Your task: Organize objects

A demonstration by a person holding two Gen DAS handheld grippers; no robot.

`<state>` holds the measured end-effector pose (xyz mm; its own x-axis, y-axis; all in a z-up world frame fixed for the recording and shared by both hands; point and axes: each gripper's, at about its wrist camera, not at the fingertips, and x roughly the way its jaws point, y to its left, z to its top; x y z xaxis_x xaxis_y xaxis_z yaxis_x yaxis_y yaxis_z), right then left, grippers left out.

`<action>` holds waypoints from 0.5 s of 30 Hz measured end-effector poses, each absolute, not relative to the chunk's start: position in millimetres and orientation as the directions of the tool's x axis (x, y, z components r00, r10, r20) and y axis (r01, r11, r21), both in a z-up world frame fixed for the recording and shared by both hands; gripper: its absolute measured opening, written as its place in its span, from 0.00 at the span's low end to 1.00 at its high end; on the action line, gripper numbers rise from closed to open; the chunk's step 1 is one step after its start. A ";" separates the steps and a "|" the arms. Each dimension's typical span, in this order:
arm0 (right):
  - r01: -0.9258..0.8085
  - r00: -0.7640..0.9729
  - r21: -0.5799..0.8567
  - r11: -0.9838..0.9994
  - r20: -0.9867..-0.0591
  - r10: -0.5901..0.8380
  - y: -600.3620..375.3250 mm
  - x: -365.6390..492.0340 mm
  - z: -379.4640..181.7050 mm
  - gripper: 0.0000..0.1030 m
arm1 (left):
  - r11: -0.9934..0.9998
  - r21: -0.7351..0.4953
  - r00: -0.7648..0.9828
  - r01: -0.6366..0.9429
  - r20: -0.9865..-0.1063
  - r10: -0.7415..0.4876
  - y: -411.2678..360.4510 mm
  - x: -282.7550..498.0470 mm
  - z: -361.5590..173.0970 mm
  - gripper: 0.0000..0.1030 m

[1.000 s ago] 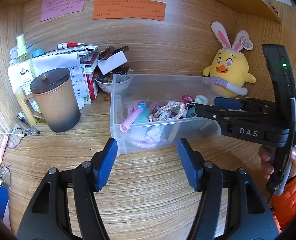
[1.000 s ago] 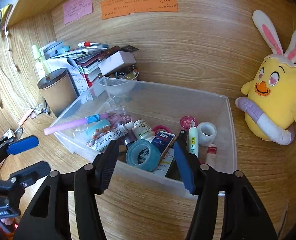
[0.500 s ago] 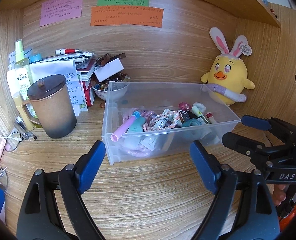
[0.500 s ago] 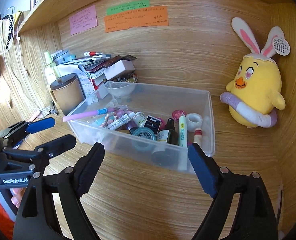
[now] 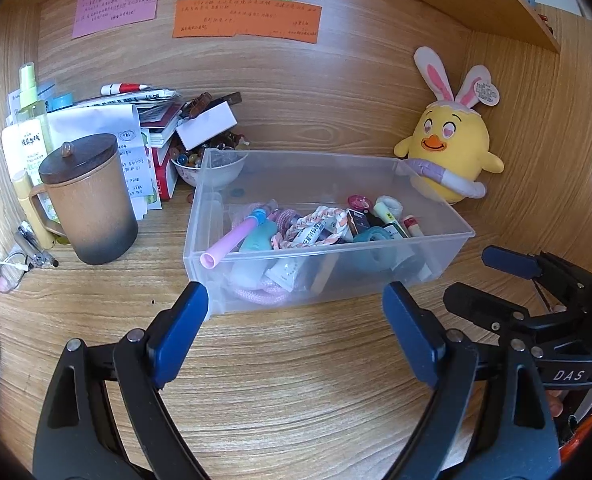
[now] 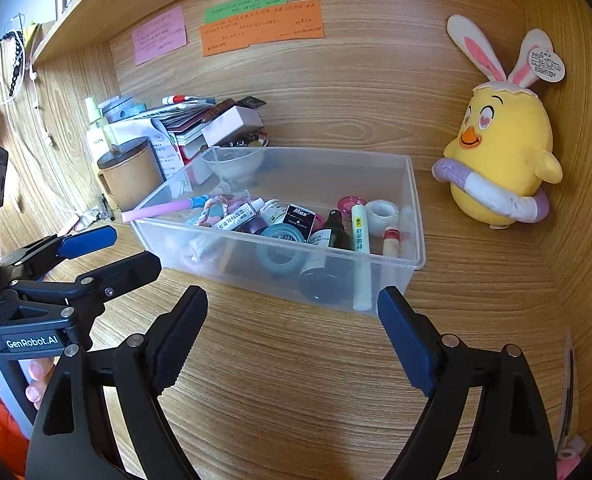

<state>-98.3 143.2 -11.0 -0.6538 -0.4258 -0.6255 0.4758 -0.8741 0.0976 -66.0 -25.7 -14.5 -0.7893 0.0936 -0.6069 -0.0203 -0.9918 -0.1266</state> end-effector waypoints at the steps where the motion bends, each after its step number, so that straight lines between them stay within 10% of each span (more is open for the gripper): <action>1: 0.477 -0.653 0.099 -0.873 -0.625 -0.427 143.3 -98.1 -10.7 0.83 | -0.991 -0.129 -0.789 -0.020 -0.607 0.095 -26.2 -65.8 -14.4 0.87; 15: 0.485 -0.657 0.097 -0.869 -0.615 -0.435 142.6 -94.4 -7.0 0.83 | -0.991 -0.133 -0.791 -0.016 -0.604 0.094 -26.1 -63.8 -11.7 0.87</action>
<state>-94.4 142.6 -7.0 -0.6571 -0.4354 -0.6154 0.4851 -0.8691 0.0970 -63.8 -26.1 -11.7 -0.7914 0.0937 -0.6041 -0.0158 -0.9910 -0.1331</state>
